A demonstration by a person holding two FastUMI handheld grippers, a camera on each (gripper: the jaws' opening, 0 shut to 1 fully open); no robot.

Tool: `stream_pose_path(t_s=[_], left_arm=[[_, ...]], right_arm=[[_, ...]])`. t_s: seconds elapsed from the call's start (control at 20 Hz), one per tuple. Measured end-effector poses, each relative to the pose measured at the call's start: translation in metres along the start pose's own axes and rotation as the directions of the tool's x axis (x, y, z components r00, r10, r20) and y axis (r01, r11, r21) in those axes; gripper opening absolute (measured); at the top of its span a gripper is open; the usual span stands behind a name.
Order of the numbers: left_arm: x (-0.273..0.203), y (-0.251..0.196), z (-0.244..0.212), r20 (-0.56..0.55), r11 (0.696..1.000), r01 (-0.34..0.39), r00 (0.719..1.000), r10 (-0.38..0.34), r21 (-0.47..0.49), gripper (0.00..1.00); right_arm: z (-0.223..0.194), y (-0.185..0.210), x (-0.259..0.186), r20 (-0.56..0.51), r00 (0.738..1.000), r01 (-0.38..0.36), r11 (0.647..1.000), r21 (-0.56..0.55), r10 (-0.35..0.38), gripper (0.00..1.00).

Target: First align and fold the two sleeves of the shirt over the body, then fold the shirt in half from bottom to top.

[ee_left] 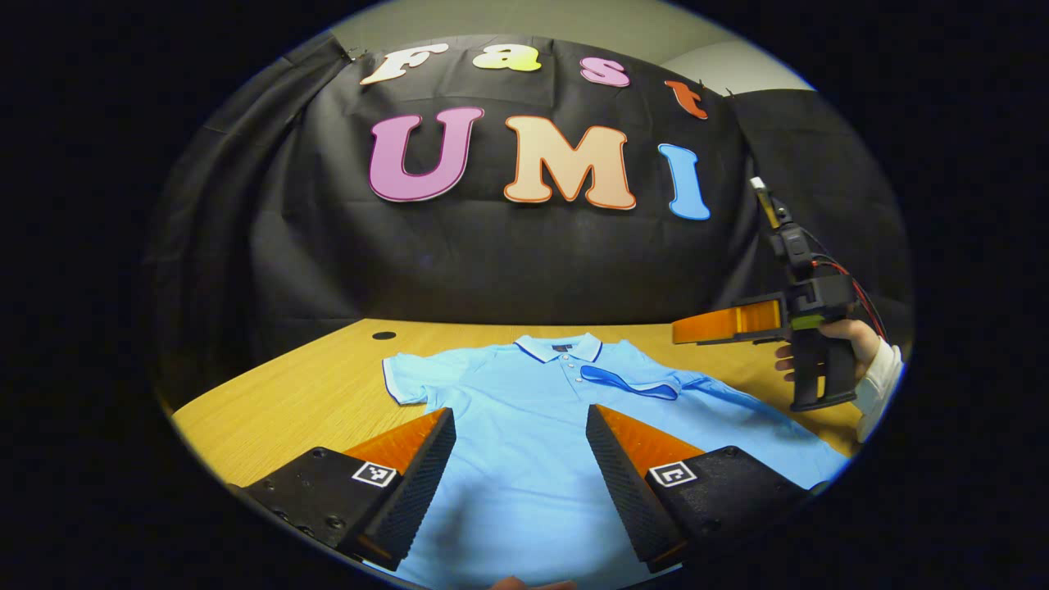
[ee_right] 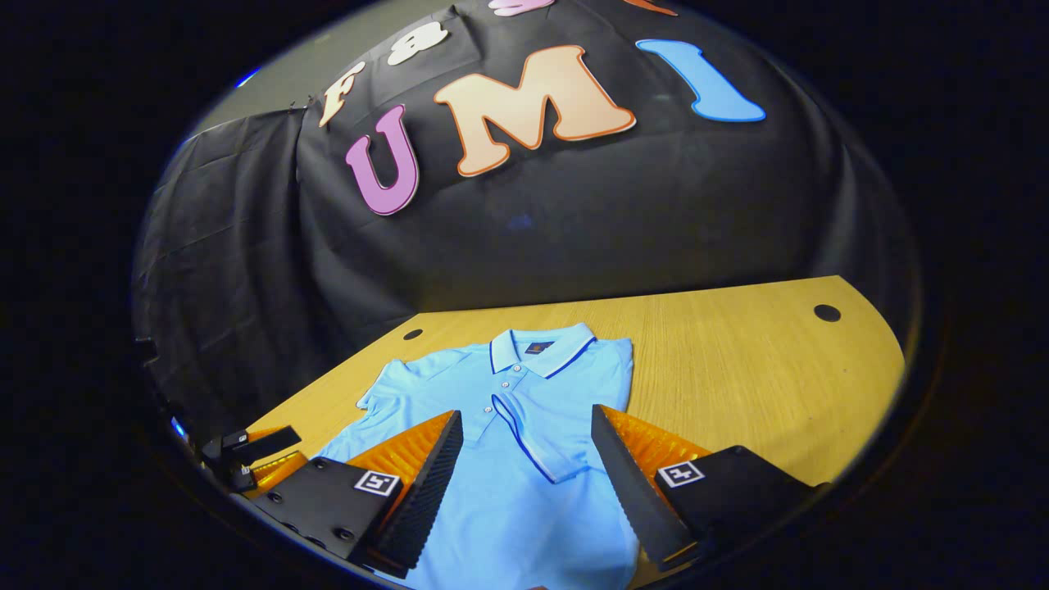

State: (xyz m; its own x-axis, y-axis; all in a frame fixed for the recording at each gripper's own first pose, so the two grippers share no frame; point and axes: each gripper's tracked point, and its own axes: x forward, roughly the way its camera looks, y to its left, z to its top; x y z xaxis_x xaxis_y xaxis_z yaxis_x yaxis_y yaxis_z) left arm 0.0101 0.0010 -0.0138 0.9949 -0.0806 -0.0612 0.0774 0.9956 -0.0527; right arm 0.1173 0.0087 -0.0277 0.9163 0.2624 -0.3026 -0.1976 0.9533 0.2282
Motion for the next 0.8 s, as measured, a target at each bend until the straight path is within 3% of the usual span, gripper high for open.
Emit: stream_pose_path(t_s=[0.15,0.2,0.35,0.8], left_arm=[[0.01,0.004,0.013,-0.025,0.997,0.054,0.998,-0.056,-0.049,0.95],[0.014,0.008,0.018,-0.034,0.996,0.063,0.997,-0.065,-0.057,0.95],[0.027,0.032,0.035,-0.043,0.996,0.062,0.997,-0.064,-0.057,0.95],[0.098,0.138,0.057,-0.113,0.976,-0.017,0.994,-0.008,-0.218,0.95]], right_arm=[[0.0,-0.006,-0.04,0.059,0.998,0.037,0.999,-0.022,-0.036,0.98],[0.003,-0.008,-0.052,0.082,0.996,0.049,0.999,-0.023,-0.047,0.94],[0.001,-0.016,-0.087,0.119,0.989,0.093,0.996,-0.018,-0.09,0.98],[-0.001,-0.041,-0.166,0.197,0.95,0.252,0.968,-0.021,-0.243,0.98]])
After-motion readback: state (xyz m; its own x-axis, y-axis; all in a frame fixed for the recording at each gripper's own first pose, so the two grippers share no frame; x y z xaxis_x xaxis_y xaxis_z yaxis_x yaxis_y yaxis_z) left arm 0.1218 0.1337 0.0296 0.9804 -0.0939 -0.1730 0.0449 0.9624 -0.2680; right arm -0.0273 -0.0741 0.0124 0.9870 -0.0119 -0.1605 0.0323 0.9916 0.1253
